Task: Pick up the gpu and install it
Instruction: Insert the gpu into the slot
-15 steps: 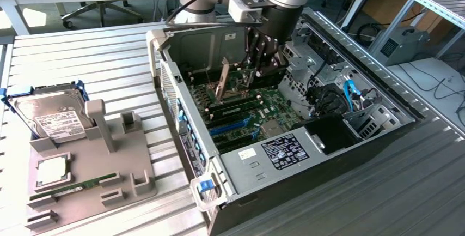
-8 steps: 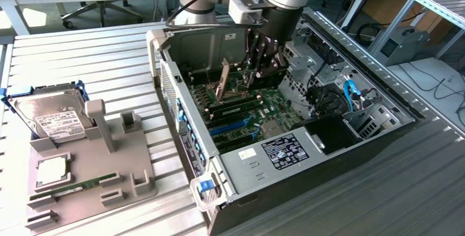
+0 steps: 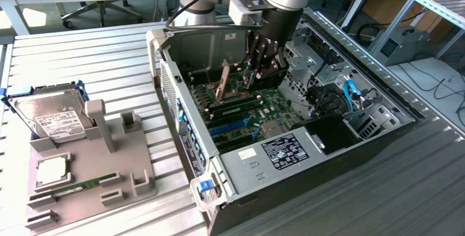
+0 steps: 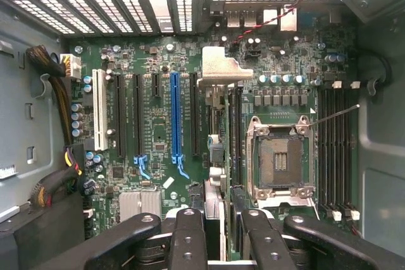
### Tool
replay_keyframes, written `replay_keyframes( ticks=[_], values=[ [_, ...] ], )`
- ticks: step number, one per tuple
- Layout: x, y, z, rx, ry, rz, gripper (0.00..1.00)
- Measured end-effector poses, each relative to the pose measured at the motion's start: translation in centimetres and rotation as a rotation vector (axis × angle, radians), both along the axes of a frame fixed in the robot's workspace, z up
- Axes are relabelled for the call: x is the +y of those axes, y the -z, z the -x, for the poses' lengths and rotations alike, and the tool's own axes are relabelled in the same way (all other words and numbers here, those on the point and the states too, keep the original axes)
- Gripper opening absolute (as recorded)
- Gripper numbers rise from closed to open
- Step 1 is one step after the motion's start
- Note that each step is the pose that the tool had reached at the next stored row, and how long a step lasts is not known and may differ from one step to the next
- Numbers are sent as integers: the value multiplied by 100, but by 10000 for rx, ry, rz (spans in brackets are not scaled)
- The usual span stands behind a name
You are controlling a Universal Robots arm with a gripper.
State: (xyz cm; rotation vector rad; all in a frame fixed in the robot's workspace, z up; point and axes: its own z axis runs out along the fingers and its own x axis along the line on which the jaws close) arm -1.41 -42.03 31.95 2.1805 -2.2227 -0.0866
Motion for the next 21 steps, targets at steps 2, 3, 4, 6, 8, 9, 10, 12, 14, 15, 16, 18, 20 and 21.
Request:
replay_keyframes(
  ticks=[2, 3, 4, 6, 8, 9, 10, 12, 14, 15, 16, 18, 20, 21],
  values=[
    [-3, 3, 0, 0, 0, 0, 27],
    [-4, 5, 0, 0, 0, 0, 27],
    [-5, 7, 0, 0, 0, 0, 27],
    [-7, 10, 0, 0, 0, 0, 27],
    [-9, 14, 0, 0, 0, 0, 27],
    [-10, 16, 0, 0, 0, 0, 27],
    [-11, 18, 0, 0, 0, 0, 27],
    [-13, 22, 0, 0, 0, 0, 27],
    [-15, 26, 0, 0, 0, 0, 27],
    [-17, 28, 0, 0, 0, 0, 27],
    [-17, 30, 0, 0, 0, 0, 27],
    [-20, 35, 0, 0, 0, 0, 27],
    [-23, 39, 0, 0, 0, 0, 27],
    [-24, 41, 0, 0, 0, 0, 27]
  ],
)
